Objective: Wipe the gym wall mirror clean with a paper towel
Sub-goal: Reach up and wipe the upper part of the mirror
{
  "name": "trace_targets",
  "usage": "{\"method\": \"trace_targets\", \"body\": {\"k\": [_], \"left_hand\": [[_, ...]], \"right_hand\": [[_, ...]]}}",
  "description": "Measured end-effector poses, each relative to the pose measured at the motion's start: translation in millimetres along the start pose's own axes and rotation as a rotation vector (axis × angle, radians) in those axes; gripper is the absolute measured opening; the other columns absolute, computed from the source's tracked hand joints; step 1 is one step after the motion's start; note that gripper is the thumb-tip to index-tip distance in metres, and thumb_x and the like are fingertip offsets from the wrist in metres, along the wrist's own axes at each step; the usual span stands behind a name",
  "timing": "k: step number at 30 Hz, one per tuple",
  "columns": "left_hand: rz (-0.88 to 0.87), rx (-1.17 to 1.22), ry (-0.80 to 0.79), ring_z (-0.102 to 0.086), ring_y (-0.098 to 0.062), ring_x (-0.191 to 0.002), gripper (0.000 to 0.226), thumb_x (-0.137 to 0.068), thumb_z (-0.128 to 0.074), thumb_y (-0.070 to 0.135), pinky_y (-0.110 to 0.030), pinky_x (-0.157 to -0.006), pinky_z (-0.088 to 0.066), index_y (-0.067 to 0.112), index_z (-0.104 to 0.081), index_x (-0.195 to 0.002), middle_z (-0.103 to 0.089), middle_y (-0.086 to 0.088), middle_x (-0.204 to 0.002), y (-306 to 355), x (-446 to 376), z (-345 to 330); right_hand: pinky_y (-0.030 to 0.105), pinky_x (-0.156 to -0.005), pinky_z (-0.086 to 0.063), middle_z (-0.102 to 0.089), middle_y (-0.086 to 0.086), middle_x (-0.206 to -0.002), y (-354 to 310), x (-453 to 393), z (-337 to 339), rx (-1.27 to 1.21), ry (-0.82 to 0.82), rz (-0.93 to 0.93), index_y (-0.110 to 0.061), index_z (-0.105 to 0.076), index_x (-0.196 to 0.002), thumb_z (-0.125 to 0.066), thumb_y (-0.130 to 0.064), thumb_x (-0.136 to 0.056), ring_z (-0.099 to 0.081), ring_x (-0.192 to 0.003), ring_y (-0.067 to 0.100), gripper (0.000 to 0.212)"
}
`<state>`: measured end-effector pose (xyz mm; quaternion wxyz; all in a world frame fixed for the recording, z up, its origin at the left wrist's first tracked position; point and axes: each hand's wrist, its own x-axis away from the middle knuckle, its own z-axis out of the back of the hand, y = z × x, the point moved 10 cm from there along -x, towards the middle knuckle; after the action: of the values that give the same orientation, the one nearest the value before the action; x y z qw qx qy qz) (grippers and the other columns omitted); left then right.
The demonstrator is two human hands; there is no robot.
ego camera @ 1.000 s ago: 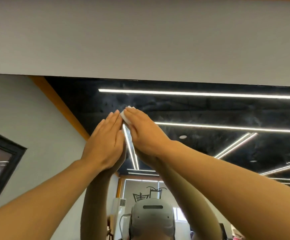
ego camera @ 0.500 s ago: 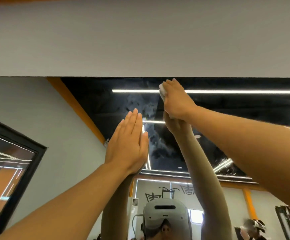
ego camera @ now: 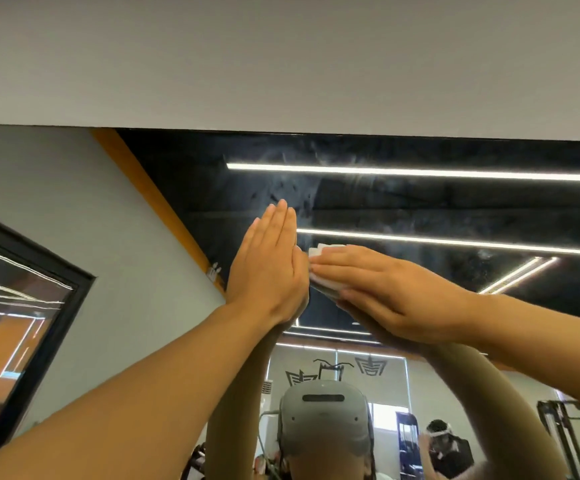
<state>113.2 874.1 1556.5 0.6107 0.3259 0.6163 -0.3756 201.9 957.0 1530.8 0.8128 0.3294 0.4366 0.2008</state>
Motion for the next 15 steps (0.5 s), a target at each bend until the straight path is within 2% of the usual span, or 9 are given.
{"method": "trace_targets", "body": {"k": [2,5,7,10,12,15], "left_hand": [[-0.007,0.005,0.006,0.007,-0.007,-0.152,0.073,-0.091,-0.008,0.041,-0.010,-0.108,0.021,0.017,-0.006,-0.160,-0.001,0.003,-0.168,1,0,0],[-0.012,0.019,0.040,0.002,-0.009,-0.154,0.072,-0.093,-0.011,0.043,-0.018,-0.117,0.012,0.016,-0.011,-0.160,-0.006,0.002,-0.168,2,1,3],[-0.016,0.021,0.044,0.001,-0.010,-0.154,0.072,-0.093,-0.012,0.044,-0.020,-0.119,0.008,0.016,-0.013,-0.160,-0.007,0.002,-0.168,2,1,3],[-0.020,0.021,0.041,-0.001,-0.011,-0.154,0.073,-0.093,-0.014,0.045,-0.021,-0.120,0.006,0.016,-0.015,-0.160,-0.009,0.002,-0.168,3,2,3],[-0.021,0.026,0.051,-0.002,-0.011,-0.154,0.073,-0.093,-0.015,0.047,-0.021,-0.119,0.006,0.017,-0.016,-0.160,-0.010,0.003,-0.167,2,1,3],[-0.018,0.024,0.052,-0.002,-0.011,-0.154,0.073,-0.093,-0.016,0.047,-0.022,-0.120,0.004,0.017,-0.016,-0.160,-0.010,0.003,-0.168,0,0,3]], "right_hand": [[0.027,-0.118,-0.026,-0.033,-0.012,-0.159,2,2,1,0.040,-0.062,0.030,-0.034,-0.034,-0.152,-0.023,-0.049,-0.103,-0.027,-0.147,0.003,0.053],[0.027,-0.115,-0.023,-0.027,-0.007,-0.162,26,-14,16,0.133,-0.042,-0.032,-0.035,-0.028,-0.154,-0.023,-0.051,-0.101,-0.023,-0.145,0.006,0.055],[0.030,-0.118,-0.022,-0.025,-0.004,-0.163,58,-29,38,0.153,0.052,-0.162,-0.032,-0.028,-0.155,-0.030,-0.045,-0.104,-0.023,-0.147,0.013,0.052],[0.036,-0.119,-0.021,-0.030,0.003,-0.162,104,-45,70,0.065,0.212,-0.396,-0.021,-0.037,-0.152,-0.039,-0.020,-0.108,-0.025,-0.150,0.024,0.044],[0.035,-0.113,-0.028,-0.039,0.010,-0.154,117,-50,77,0.035,0.294,-0.513,-0.011,-0.044,-0.145,-0.040,-0.010,-0.107,-0.033,-0.143,0.029,0.038],[0.030,-0.107,-0.032,-0.046,0.013,-0.146,111,-44,74,-0.021,0.374,-0.532,-0.007,-0.046,-0.142,-0.037,-0.014,-0.108,-0.043,-0.132,0.029,0.036]]}}
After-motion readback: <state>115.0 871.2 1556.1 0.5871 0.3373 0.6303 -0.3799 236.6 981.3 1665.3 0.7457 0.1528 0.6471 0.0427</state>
